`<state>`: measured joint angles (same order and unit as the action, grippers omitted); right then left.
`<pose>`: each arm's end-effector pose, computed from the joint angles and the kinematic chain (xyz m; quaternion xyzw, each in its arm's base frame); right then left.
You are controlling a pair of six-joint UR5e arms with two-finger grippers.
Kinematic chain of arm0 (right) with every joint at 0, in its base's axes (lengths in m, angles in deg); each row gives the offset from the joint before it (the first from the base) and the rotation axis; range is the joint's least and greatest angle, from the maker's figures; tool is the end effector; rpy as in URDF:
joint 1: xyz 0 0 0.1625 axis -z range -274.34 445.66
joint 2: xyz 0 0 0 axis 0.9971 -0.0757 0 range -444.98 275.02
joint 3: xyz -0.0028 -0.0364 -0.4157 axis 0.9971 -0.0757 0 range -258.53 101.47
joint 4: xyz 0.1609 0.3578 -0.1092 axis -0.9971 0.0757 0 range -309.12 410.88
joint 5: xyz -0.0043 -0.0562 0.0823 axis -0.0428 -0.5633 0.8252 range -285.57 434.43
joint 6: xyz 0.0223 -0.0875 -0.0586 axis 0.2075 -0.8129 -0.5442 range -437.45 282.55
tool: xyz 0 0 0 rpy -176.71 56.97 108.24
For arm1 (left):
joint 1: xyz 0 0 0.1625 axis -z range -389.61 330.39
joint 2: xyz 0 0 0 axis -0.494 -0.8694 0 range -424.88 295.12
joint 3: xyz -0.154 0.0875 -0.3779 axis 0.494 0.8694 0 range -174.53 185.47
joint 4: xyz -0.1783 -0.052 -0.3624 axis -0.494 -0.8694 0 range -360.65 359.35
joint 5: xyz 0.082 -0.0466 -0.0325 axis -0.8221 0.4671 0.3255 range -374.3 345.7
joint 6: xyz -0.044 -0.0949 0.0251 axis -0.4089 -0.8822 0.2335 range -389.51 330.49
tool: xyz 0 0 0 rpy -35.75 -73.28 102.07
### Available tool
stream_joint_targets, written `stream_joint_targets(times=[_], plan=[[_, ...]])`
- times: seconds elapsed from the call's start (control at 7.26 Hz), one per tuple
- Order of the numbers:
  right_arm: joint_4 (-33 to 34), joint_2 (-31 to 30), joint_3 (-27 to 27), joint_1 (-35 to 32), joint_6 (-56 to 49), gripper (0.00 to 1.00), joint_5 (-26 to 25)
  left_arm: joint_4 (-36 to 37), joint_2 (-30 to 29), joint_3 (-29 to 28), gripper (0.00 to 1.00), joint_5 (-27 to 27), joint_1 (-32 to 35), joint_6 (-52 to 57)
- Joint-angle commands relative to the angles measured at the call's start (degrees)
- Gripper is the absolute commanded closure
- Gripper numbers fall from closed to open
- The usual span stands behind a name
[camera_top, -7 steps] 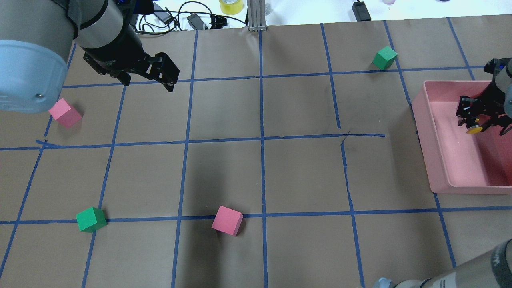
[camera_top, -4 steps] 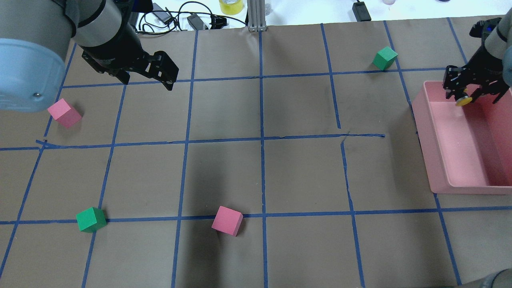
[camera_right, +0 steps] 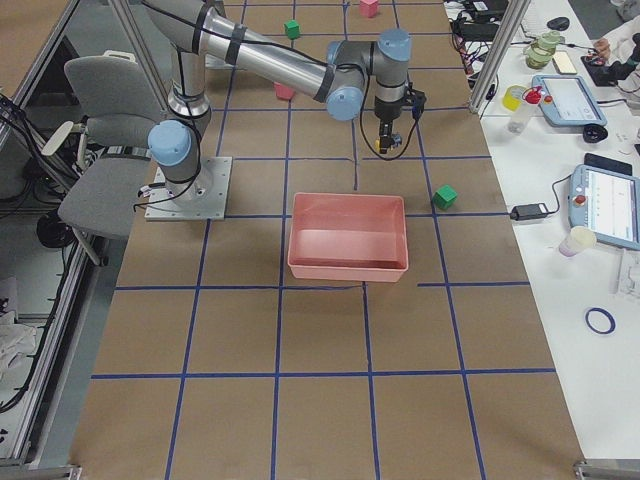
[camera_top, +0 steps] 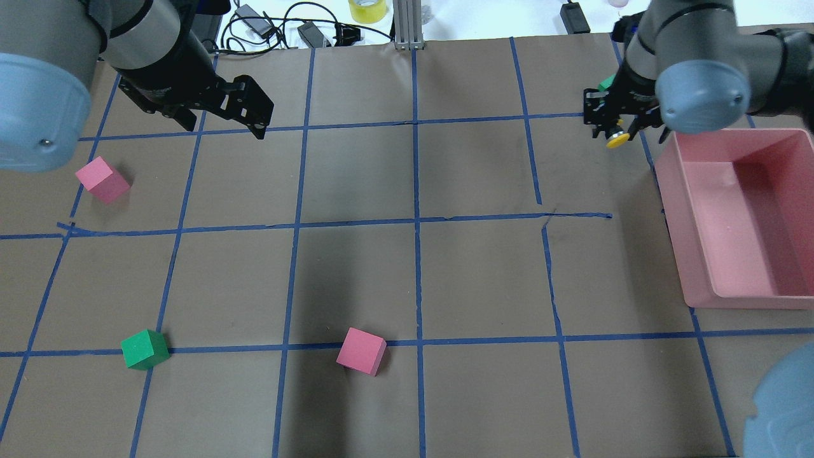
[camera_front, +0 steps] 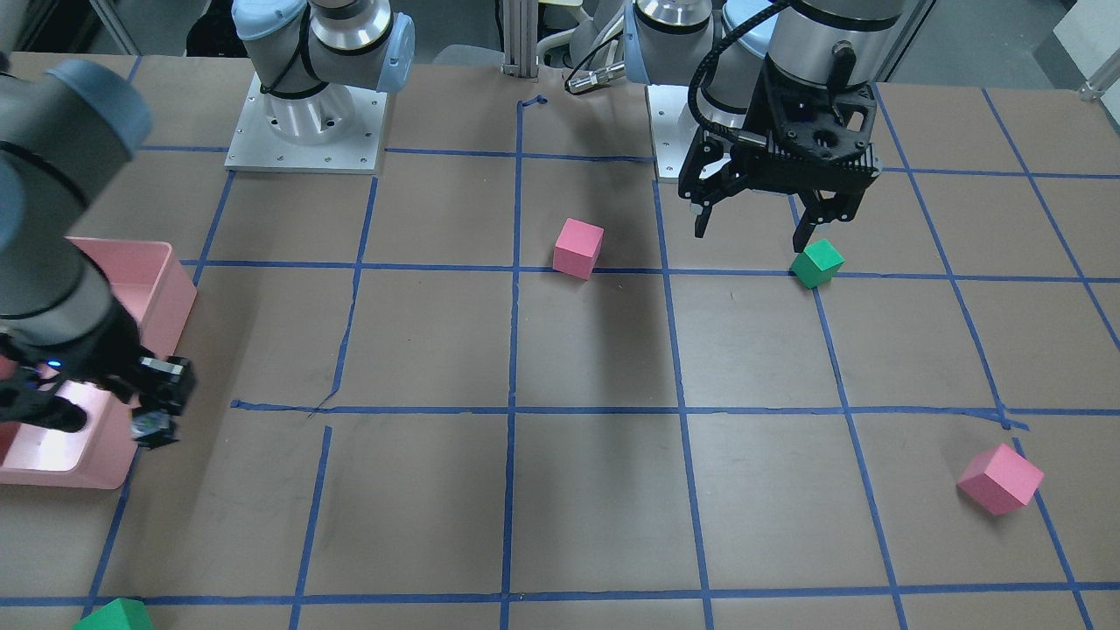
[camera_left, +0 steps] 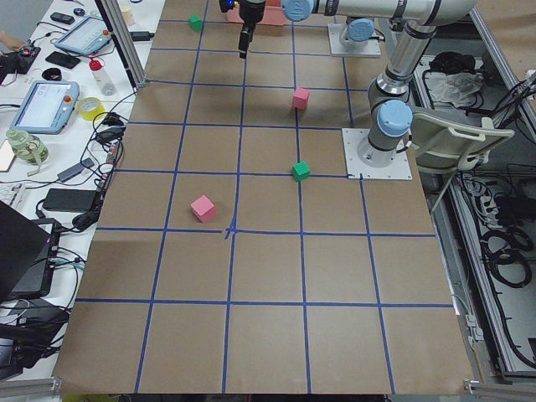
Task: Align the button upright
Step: 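Carry the button toward the table center with the right gripper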
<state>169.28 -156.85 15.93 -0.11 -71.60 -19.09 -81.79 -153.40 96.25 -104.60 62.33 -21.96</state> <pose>0.0824 -0.6029 0.3144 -0.0893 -0.9942 0.0510 0.0299 -0.1492 -0.4854 0.4949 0.0822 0.9931 -0.0831 0.0067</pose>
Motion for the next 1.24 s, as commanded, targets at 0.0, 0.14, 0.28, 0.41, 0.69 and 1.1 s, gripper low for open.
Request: stream_joint_targets(times=[0.0, 0.14, 0.28, 0.41, 0.69, 1.1], plan=[[5.7, 5.9, -1.1, -9.5, 12.0, 1.0, 0.0, -1.2, 0.4, 0.1, 0.0, 0.0, -0.1, -0.1], [6.5, 8.1, -2.0, -12.0, 14.7, 1.0, -0.1, -1.5, 0.8, 0.9, 0.0, 0.3, 0.0, -0.2], [7.8, 9.9, -2.7, -14.0, 18.1, 1.0, -0.1, -1.6, 0.7, 0.9, 0.0, 2.2, 0.1, -1.0], [10.9, 12.2, -3.3, -17.6, 23.3, 1.0, -0.3, -1.5, 0.7, 0.9, 0.0, 2.2, 0.0, -1.7], [11.9, 16.0, -6.1, -21.1, 30.9, 1.0, -0.4, -1.6, 0.7, 1.0, 0.0, 2.9, -0.2, -4.7], [11.9, 18.9, -8.3, -24.4, 39.4, 1.0, 0.1, -1.6, 0.6, 0.3, 0.0, 2.9, 0.0, -4.5]])
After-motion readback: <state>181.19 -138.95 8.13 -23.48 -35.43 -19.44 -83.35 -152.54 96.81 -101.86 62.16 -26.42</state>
